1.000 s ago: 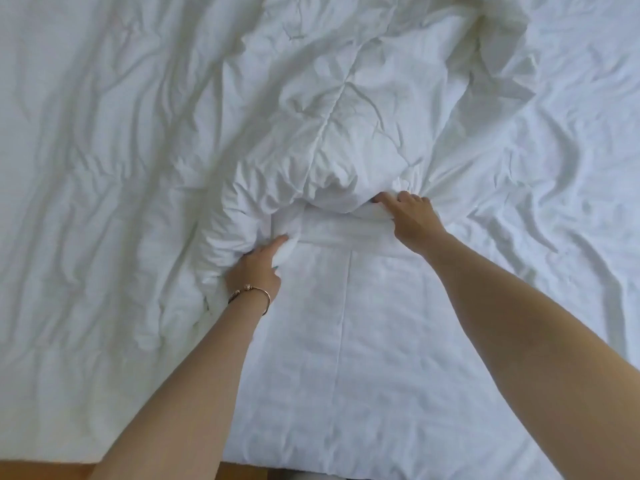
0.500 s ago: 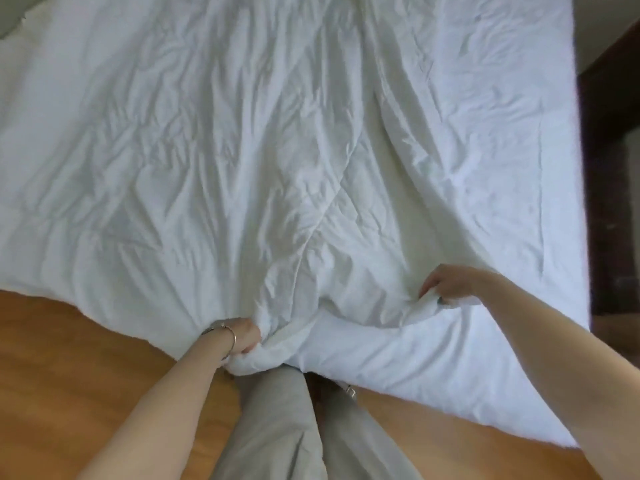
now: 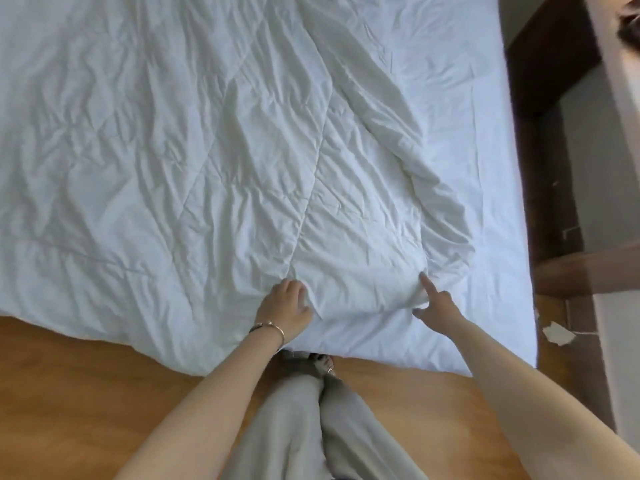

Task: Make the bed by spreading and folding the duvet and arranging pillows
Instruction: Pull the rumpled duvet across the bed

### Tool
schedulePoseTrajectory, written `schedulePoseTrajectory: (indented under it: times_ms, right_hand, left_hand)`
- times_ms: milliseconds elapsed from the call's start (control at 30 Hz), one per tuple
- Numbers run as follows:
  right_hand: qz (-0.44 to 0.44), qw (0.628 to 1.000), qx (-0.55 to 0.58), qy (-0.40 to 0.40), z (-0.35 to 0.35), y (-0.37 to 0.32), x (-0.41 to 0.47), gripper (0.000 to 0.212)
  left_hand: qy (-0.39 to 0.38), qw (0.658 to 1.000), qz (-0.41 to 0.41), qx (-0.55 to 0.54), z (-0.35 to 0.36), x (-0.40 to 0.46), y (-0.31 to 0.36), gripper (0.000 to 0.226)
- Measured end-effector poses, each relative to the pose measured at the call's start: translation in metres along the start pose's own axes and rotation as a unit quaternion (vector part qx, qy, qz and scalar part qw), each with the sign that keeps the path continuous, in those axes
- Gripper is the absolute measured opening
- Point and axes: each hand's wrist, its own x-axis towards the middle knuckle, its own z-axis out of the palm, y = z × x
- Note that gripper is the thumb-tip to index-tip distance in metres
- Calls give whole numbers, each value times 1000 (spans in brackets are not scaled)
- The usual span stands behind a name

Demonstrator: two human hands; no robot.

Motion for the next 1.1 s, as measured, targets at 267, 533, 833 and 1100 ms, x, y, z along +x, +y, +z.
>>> schedulePoseTrajectory:
  times_ms: [267,533,833,1100]
  right_hand:
    - [75,956,285,19,22,-15,3,125]
    - [123,796,593,7,5,-18,53,123]
    - [-331,907,213,152,-157,23,7,94]
    - [-149,923,294,201,-138,24,7,100]
  left_hand:
    - [-64,974,14,218,60,44,63,91]
    - [86,996,21,-9,30,54,70,76]
    - [85,985,62,-140,-27,47,174,49]
    - [257,962,-83,32,2,62,174,75]
